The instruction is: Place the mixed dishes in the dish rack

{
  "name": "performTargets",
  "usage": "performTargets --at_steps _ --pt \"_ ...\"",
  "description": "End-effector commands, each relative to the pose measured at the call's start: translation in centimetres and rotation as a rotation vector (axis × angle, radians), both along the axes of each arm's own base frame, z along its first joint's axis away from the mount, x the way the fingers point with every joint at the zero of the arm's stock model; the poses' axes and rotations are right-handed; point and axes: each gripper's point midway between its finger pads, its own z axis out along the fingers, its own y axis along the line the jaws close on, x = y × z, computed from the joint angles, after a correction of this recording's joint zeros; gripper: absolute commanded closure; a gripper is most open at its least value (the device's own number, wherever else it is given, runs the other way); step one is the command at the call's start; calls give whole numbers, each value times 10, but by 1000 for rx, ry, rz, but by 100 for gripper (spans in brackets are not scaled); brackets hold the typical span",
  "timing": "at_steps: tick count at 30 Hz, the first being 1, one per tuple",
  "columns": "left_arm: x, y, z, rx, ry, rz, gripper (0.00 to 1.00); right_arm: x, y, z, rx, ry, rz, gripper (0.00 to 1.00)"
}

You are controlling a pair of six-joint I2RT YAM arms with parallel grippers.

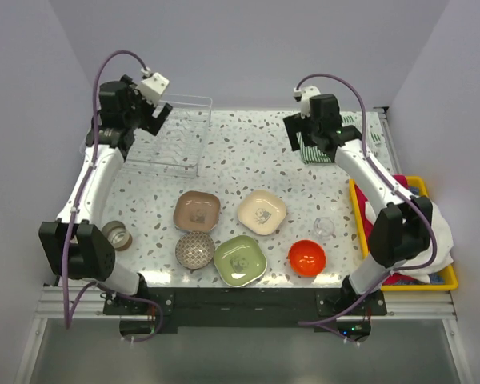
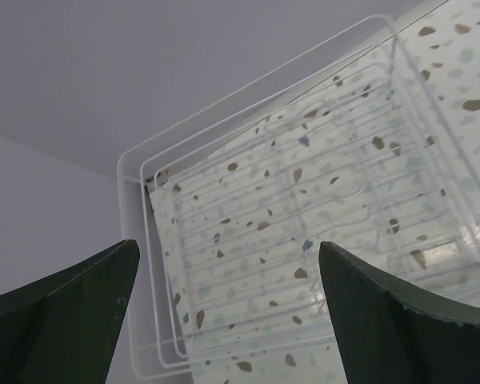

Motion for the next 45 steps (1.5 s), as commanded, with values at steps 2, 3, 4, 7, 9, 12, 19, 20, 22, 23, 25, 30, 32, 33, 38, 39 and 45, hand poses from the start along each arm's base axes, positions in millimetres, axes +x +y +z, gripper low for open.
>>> performTargets --at_steps 2,3,4,7,9,12,19,20,22,23,25,30,32,33,38,39,45 --pt "-27 72 14 -83 15 148 0 -24 113 67 204 -147 553 1" --pt "-32 74 4 -98 39 158 0 -30 137 71 191 -162 675 1" --pt "-38 74 8 -106 28 165 0 -36 153 72 195 -161 747 1" --pt "-53 75 9 -193 23 238 0 -43 219 63 181 -138 889 2" --pt "-61 74 7 -296 36 302 0 -54 261 69 194 -128 966 7" --pt "-79 66 -3 -391 86 340 0 -55 306 42 195 -74 995 11" --pt "-121 57 -7 -428 82 340 2 -55 360 11 247 -66 1044 19" --pt "-125 57 -13 -416 92 338 3 -52 365 10 246 -80 1045 19" --pt "-132 53 -11 -396 86 337 2 -48 376 1 229 -94 1049 19" --pt "-134 50 -13 -365 88 330 2 -45 380 0 224 -108 1053 19" --pt "-138 39 -9 -331 69 299 2 -41 386 -15 213 -111 1063 19" --pt "-139 31 -3 -341 32 274 2 -35 388 -38 178 -122 1095 21" --pt "-137 31 -2 -346 28 276 2 -36 384 -48 159 -108 1120 23" --pt "-136 32 -2 -345 27 279 2 -35 381 -54 127 -114 1143 23" --pt "-128 32 4 -349 16 279 2 -30 372 -65 42 -135 1190 32" --pt "-126 32 4 -350 15 281 2 -28 369 -68 21 -143 1199 34" --pt "-118 28 5 -367 14 260 2 -29 359 -77 -51 -151 1244 46"
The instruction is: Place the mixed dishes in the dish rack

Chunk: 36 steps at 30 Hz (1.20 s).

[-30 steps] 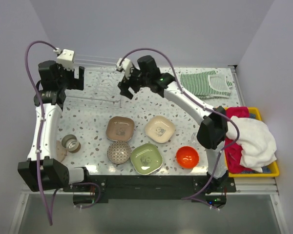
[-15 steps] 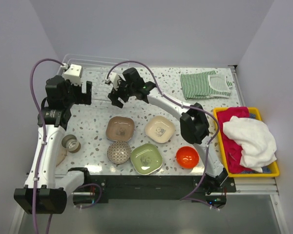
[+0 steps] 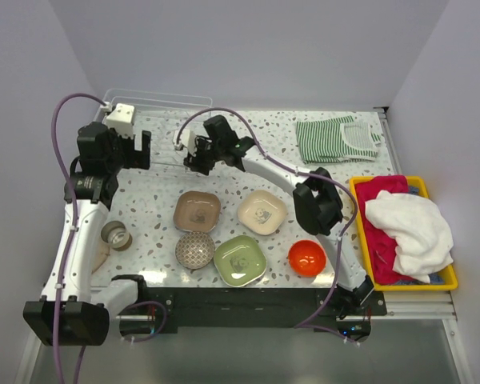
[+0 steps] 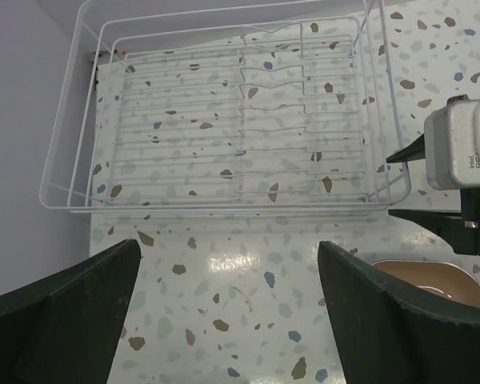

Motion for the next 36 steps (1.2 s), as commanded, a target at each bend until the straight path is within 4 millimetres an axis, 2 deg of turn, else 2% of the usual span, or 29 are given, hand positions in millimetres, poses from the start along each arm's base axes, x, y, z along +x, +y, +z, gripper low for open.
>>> performTargets --at_steps 1,5,10,12,14,17,20,23,27,29,32,36 --pt "12 -4 25 -17 -80 -17 2 2 -5 4 -28 -90 73 46" --pt "17 -3 32 9 -93 -21 2 -1 -12 -5 -79 -121 121 55" --pt "23 -2 34 24 -99 -27 2 2 -27 -12 -179 -165 132 73" --pt "26 -4 35 26 -106 -39 2 1 -37 -16 -224 -165 149 75" --pt "30 -5 36 47 -112 -61 2 1 -47 -12 -248 -181 159 75" --pt "41 3 45 103 -151 -42 0 3 -65 -8 -294 -191 163 75" --pt "52 8 49 156 -179 -44 0 -1 -89 -4 -341 -184 185 76" --pt "65 10 41 172 -171 -47 0 -3 -116 -9 -398 -175 188 78" --pt "84 26 27 153 -133 -15 0 2 -159 -5 -447 -161 143 80" --pt "92 30 28 140 -137 -7 0 5 -176 -5 -472 -155 128 80" --pt "103 39 23 128 -125 17 0 18 -209 -6 -502 -147 70 80" --pt "113 46 2 103 -69 50 2 44 -238 -3 -528 -175 -32 80"
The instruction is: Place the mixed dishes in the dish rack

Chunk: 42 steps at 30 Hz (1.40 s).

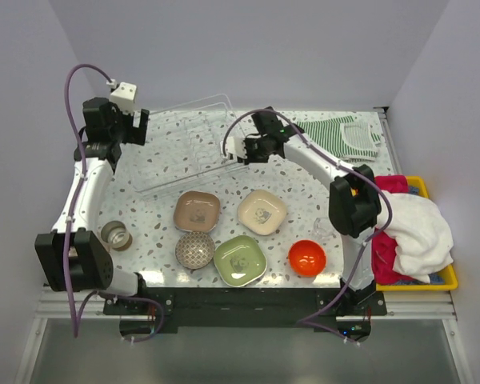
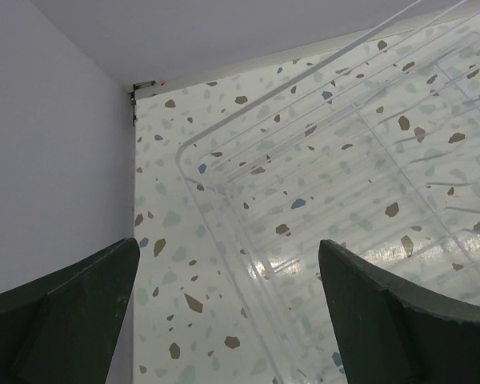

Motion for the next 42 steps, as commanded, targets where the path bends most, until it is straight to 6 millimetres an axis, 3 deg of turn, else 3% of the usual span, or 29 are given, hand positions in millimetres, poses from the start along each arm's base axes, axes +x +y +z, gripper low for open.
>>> performTargets --at_steps 1,5,13,14,17,18,19,22,23,26,28,29,32,34,35,36,37,38,39,42 --pt "14 8 16 -18 -56 33 2 29 -61 8 -107 -65 -171 81" --pt "7 12 -4 -29 -16 45 3 59 -90 7 -119 -117 -284 81" --pt "-4 7 -29 -37 42 27 5 86 -126 7 -146 -174 -382 81" --pt "-6 7 -31 -34 49 28 5 89 -131 13 -139 -184 -396 79" --pt "-17 10 -42 -18 74 38 5 80 -116 51 -29 -169 -384 63" --pt "-21 11 -43 -16 76 40 6 73 -105 64 30 -154 -367 53" --pt "-26 12 -53 -18 102 46 6 61 -86 91 135 -142 -325 48" --pt "-39 21 -72 -16 145 67 8 33 -38 137 360 -58 -341 33" --pt "-43 29 -76 -22 152 86 9 26 -23 146 441 -5 -384 31" --pt "-56 29 -92 -63 189 71 14 -13 55 164 552 84 -325 29" --pt "-67 22 -104 -87 223 49 20 -19 85 163 600 116 -349 28" --pt "-72 24 -108 -98 231 58 22 -20 112 158 639 155 -374 27" --pt "-89 25 -117 -143 253 73 25 -13 151 159 729 217 -448 29" --pt "-102 24 -122 -151 279 79 26 -3 166 145 788 254 -495 29" --pt "-106 25 -122 -151 283 83 26 1 177 156 851 252 -491 30" --pt "-112 23 -119 -146 279 80 24 7 185 139 838 254 -510 32" --pt "-117 25 -121 -136 285 90 23 9 191 136 840 251 -511 32" --pt "-120 26 -120 -129 280 98 22 7 202 152 870 245 -492 33" --pt "-126 29 -115 -115 269 113 21 12 209 134 851 249 -510 34" --pt "-138 30 -112 -95 275 128 19 6 230 136 855 203 -490 37"
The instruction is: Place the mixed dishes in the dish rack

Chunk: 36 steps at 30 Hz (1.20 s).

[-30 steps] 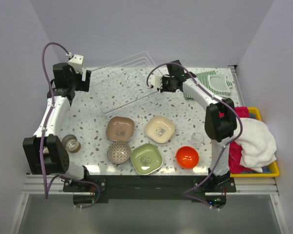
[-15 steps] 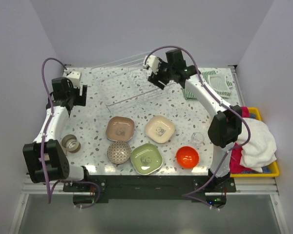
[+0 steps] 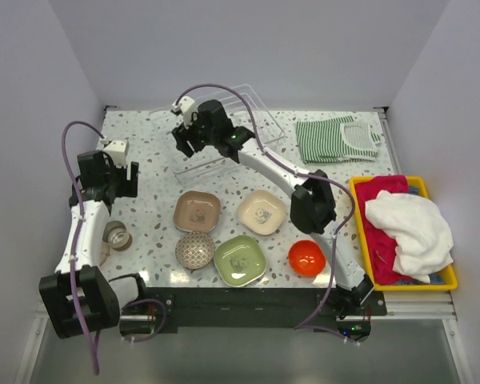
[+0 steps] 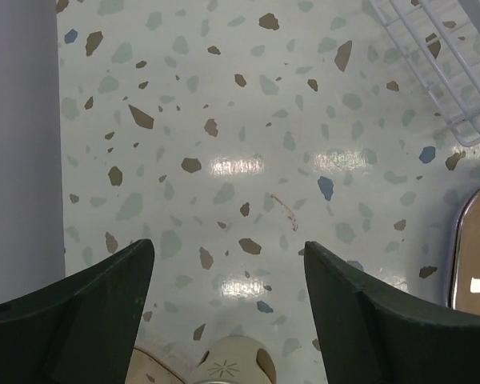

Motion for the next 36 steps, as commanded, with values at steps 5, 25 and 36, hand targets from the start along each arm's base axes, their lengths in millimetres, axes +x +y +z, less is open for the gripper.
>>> performTargets --at_steps 5,25,36 --pt "-32 6 25 58 -4 24 18 -15 49 27 78 -83 -77 40" --pt "9 -76 45 -266 -65 -239 23 127 -156 75 -124 -305 -459 29" --pt "7 -144 -21 -401 98 -538 72 171 -290 23 -326 -229 -628 29"
